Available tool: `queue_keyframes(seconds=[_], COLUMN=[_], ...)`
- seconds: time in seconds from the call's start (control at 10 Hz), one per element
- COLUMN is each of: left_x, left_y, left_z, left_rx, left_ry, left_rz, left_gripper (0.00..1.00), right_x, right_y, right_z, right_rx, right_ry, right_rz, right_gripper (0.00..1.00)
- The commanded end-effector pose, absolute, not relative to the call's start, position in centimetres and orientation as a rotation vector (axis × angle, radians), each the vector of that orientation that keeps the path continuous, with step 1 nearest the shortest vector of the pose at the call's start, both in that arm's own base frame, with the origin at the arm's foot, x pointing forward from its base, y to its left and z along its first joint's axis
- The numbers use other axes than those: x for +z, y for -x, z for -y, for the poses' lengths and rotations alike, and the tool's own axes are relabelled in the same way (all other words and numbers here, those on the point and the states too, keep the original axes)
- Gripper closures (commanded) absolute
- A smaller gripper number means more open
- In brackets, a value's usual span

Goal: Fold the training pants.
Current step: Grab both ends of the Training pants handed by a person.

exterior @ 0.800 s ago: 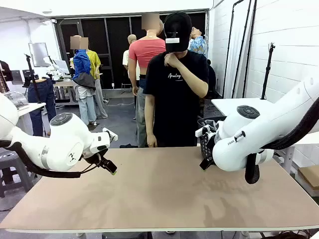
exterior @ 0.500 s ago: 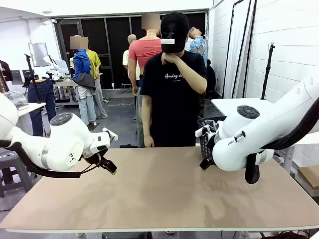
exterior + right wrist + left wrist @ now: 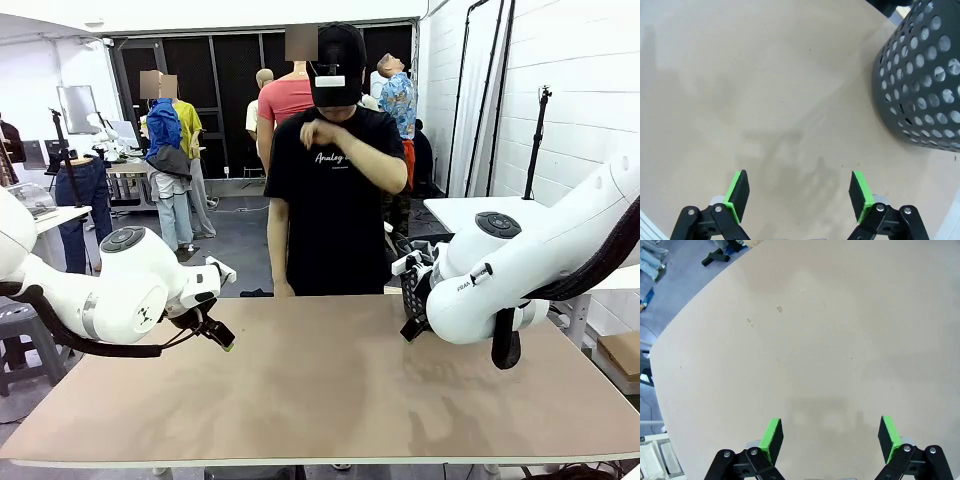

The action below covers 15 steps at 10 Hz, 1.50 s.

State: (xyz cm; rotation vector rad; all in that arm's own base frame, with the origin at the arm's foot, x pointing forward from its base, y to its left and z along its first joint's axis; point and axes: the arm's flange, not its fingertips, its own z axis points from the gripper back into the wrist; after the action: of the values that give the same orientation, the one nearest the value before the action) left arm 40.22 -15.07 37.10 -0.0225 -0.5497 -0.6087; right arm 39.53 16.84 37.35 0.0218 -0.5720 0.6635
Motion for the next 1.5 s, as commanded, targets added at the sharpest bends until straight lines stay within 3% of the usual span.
queue_keyframes(seconds=[0.0,0.7,1.4], left_x=[37.1,37.1,49.7], left_y=[-40.2,-40.2,-35.0], left_z=[15.0,15.1,15.5], left_rx=[-0.608,-0.609,-0.612], left_ry=[0.023,0.023,-0.011], left_rz=[0.55,0.55,0.614], left_gripper=[0.0,0.0,0.0], right_x=[37.3,37.3,48.3], right_y=[-39.5,-39.5,-35.1], right_z=[-16.8,-16.8,-14.1], right_rx=[0.663,0.663,0.654], right_ry=[-0.022,-0.022,-0.041], right_rz=[0.572,0.572,0.601], right_gripper=[0.0,0.0,0.0])
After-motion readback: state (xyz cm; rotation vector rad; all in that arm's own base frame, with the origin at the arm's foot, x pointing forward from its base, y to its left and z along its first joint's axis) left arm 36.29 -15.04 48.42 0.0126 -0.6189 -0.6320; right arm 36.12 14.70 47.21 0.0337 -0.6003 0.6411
